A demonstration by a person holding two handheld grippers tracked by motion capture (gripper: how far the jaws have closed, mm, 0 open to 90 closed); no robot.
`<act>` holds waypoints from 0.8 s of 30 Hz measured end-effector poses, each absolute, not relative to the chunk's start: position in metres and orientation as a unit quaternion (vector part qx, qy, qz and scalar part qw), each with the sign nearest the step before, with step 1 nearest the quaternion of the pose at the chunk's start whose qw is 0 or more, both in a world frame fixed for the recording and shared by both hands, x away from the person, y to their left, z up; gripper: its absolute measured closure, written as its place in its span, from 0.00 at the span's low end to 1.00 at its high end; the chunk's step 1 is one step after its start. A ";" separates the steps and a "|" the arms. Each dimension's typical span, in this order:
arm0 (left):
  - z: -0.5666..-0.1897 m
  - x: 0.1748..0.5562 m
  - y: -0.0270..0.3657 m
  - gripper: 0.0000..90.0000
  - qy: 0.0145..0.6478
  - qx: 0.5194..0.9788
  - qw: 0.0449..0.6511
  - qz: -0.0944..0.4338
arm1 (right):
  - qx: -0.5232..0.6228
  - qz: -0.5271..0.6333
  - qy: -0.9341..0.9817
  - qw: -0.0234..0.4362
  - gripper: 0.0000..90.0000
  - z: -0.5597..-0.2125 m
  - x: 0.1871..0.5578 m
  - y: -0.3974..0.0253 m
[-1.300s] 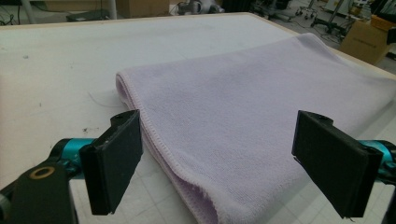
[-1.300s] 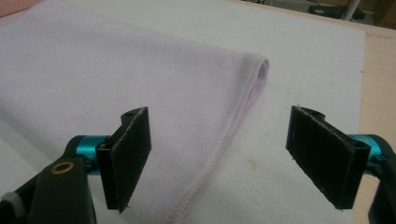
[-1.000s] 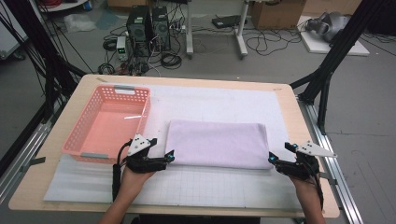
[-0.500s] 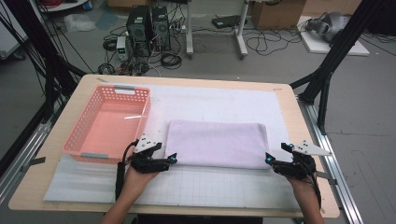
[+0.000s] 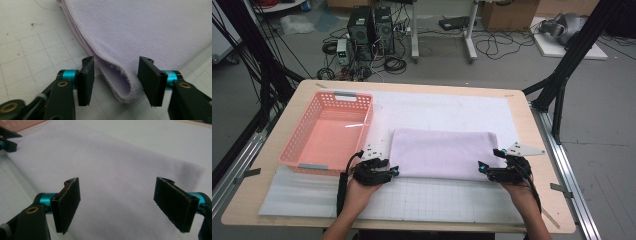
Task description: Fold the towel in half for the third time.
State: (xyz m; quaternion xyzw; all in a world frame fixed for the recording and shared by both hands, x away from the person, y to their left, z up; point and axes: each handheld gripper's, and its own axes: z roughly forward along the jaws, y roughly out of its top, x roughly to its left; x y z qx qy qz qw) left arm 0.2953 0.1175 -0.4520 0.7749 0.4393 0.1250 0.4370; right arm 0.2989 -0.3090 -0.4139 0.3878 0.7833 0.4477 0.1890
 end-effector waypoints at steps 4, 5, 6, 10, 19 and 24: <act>-0.452 0.294 0.116 0.72 0.436 0.777 0.439 0.111 | 0.367 0.449 0.796 0.175 0.22 -0.411 0.315 -0.283; -0.452 0.294 0.115 0.78 0.434 0.778 0.442 0.102 | 0.360 0.451 0.798 0.175 0.22 -0.410 0.320 -0.277; -0.452 0.293 0.114 0.82 0.432 0.779 0.441 0.107 | 0.356 0.451 0.800 0.172 0.22 -0.409 0.325 -0.270; -0.454 0.296 0.118 0.85 0.433 0.775 0.451 0.089 | 0.338 0.446 0.813 0.160 0.22 -0.408 0.346 -0.242; -0.454 0.294 0.117 0.87 0.424 0.777 0.456 0.096 | 0.305 0.442 0.836 0.112 0.25 -0.418 0.396 -0.189; -0.453 0.292 0.116 0.87 0.417 0.782 0.451 0.107 | 0.285 0.432 0.850 0.102 0.27 -0.420 0.415 -0.159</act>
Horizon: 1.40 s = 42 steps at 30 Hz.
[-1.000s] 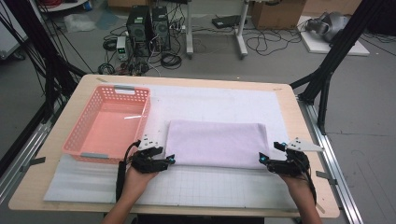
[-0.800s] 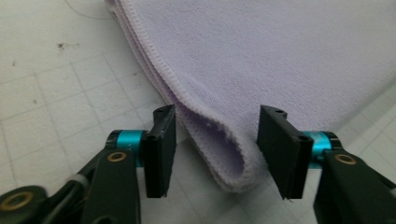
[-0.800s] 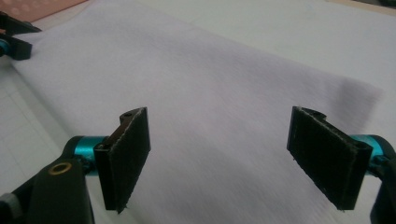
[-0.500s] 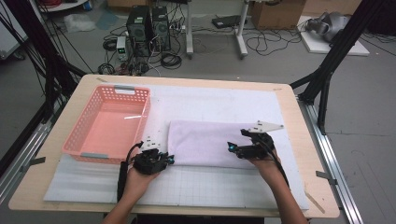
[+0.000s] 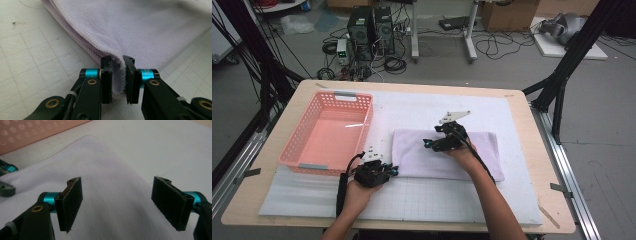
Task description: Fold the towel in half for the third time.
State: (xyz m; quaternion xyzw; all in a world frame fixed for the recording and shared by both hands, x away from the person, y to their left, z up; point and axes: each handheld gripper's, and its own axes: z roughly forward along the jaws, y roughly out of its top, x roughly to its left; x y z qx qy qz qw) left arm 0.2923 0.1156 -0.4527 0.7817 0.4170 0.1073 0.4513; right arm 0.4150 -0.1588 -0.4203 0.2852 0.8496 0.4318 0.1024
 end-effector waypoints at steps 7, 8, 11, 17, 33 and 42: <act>-0.452 0.291 0.114 0.86 0.418 0.782 0.447 0.113 | 0.262 0.412 0.868 0.090 0.34 -0.423 0.437 -0.110; -0.452 0.291 0.114 0.86 0.422 0.779 0.449 0.112 | 0.259 0.415 0.868 0.087 0.37 -0.424 0.439 -0.104; -0.452 0.291 0.114 0.86 0.424 0.779 0.447 0.113 | 0.257 0.402 0.875 0.085 0.38 -0.430 0.445 -0.087; -0.452 0.291 0.114 0.86 0.438 0.772 0.448 0.107 | 0.245 0.367 0.893 0.086 0.51 -0.439 0.451 -0.062; -0.425 0.289 0.099 0.89 0.418 0.740 0.520 0.089 | 0.240 0.445 0.859 0.079 0.91 -0.405 0.440 -0.106; -0.404 0.303 0.052 0.89 0.381 0.748 0.539 0.064 | 0.258 0.449 0.849 0.107 0.90 -0.389 0.435 -0.157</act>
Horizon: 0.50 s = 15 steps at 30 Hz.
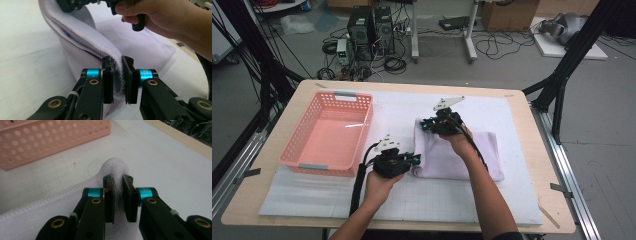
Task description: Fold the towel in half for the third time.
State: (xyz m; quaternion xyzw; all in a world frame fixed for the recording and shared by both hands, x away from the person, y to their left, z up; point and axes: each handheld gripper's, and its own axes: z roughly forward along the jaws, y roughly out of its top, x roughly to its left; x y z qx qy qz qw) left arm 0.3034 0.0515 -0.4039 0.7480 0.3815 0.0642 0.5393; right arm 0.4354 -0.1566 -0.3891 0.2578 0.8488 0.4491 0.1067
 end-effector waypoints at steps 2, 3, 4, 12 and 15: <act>-0.400 0.306 0.039 0.89 0.374 0.751 0.541 0.060 | 0.264 0.450 0.846 0.113 0.90 -0.387 0.434 -0.169; -0.399 0.308 0.033 0.89 0.369 0.753 0.543 0.057 | 0.267 0.450 0.844 0.116 0.90 -0.386 0.434 -0.175; -0.399 0.309 0.027 0.89 0.366 0.754 0.543 0.054 | 0.270 0.450 0.843 0.119 0.90 -0.385 0.432 -0.181; -0.400 0.317 -0.016 0.89 0.348 0.762 0.545 0.036 | 0.294 0.437 0.839 0.137 0.90 -0.384 0.429 -0.224; -0.400 0.319 -0.033 0.89 0.342 0.769 0.539 0.038 | 0.304 0.436 0.835 0.141 0.90 -0.385 0.428 -0.236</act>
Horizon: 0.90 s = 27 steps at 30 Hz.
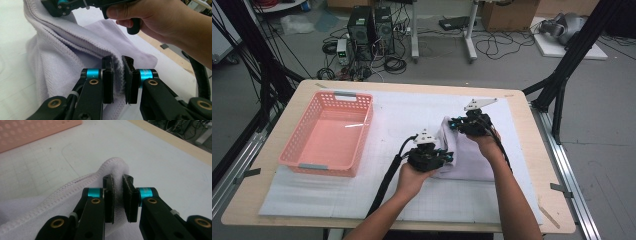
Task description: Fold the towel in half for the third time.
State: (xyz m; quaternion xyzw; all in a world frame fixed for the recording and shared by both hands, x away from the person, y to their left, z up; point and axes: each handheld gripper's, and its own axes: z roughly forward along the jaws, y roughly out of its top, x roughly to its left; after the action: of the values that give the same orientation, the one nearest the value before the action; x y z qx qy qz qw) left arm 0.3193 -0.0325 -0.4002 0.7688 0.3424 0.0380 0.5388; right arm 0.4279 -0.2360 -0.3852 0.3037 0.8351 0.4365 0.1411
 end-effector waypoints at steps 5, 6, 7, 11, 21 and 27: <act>-0.401 0.321 -0.054 0.89 0.329 0.777 0.535 0.042 | 0.316 0.435 0.830 0.147 0.90 -0.389 0.425 -0.251; -0.402 0.321 -0.057 0.89 0.328 0.778 0.535 0.041 | 0.318 0.435 0.829 0.147 0.90 -0.389 0.424 -0.254; -0.404 0.321 -0.060 0.89 0.323 0.781 0.533 0.041 | 0.320 0.436 0.828 0.148 0.90 -0.389 0.424 -0.257; -0.408 0.321 -0.072 0.89 0.320 0.782 0.533 0.038 | 0.327 0.433 0.826 0.151 0.90 -0.389 0.421 -0.269; -0.408 0.321 -0.109 0.84 0.315 0.786 0.532 0.022 | 0.347 0.422 0.821 0.168 0.90 -0.392 0.415 -0.299; -0.402 0.311 -0.097 0.49 0.300 0.783 0.542 0.049 | 0.362 0.411 0.819 0.174 0.90 -0.401 0.411 -0.316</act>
State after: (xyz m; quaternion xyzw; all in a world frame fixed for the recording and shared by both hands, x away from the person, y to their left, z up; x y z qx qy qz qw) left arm 0.3106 -0.0969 -0.4020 0.7832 0.2999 0.0489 0.5425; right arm 0.4108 -0.3162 -0.4010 0.3621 0.8185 0.4109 0.1735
